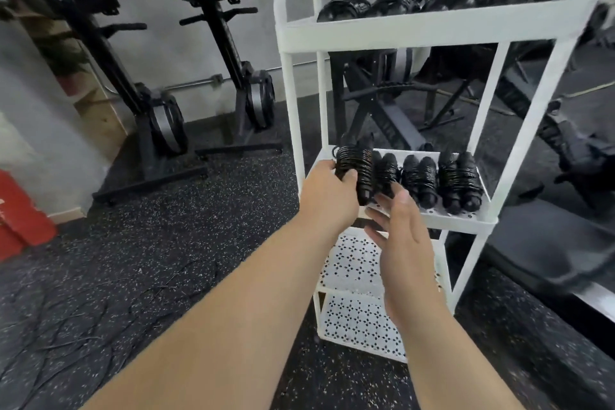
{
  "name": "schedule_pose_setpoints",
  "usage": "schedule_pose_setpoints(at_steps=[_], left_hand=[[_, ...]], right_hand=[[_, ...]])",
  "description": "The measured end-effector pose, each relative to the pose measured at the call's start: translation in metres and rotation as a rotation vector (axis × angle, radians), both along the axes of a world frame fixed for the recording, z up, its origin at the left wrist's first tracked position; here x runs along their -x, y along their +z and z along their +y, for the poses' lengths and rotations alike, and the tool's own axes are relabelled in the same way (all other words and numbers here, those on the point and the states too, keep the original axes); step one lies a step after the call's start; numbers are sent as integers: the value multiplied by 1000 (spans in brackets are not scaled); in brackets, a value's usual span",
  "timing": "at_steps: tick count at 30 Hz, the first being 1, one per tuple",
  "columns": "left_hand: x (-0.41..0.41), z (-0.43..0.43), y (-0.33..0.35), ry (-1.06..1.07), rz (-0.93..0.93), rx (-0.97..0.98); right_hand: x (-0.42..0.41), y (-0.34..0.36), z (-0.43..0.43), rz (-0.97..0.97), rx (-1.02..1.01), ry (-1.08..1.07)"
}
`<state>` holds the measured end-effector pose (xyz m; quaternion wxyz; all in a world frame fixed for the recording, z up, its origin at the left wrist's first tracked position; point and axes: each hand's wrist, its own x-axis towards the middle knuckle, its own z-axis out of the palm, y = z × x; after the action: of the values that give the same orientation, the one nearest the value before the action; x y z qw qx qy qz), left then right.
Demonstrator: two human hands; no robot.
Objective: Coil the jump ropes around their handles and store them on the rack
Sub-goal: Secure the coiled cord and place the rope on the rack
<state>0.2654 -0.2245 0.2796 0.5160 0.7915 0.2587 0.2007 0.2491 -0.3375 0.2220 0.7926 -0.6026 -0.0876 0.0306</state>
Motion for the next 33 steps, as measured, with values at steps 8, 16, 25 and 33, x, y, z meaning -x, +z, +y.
schedule_pose_setpoints(at_steps=[8, 16, 25, 33], left_hand=[[-63, 14, 9, 50, 373, -301], [-82, 27, -9, -26, 550, -511], [-66, 20, -12, -82, 582, -552], [13, 19, -11, -146, 213, -513]], right_hand=[[-16, -9, 25, 10, -16, -133], [-17, -11, 32, 14, 9, -128], [-21, -17, 33, 6, 85, -138], [-9, -10, 39, 7, 120, -86]])
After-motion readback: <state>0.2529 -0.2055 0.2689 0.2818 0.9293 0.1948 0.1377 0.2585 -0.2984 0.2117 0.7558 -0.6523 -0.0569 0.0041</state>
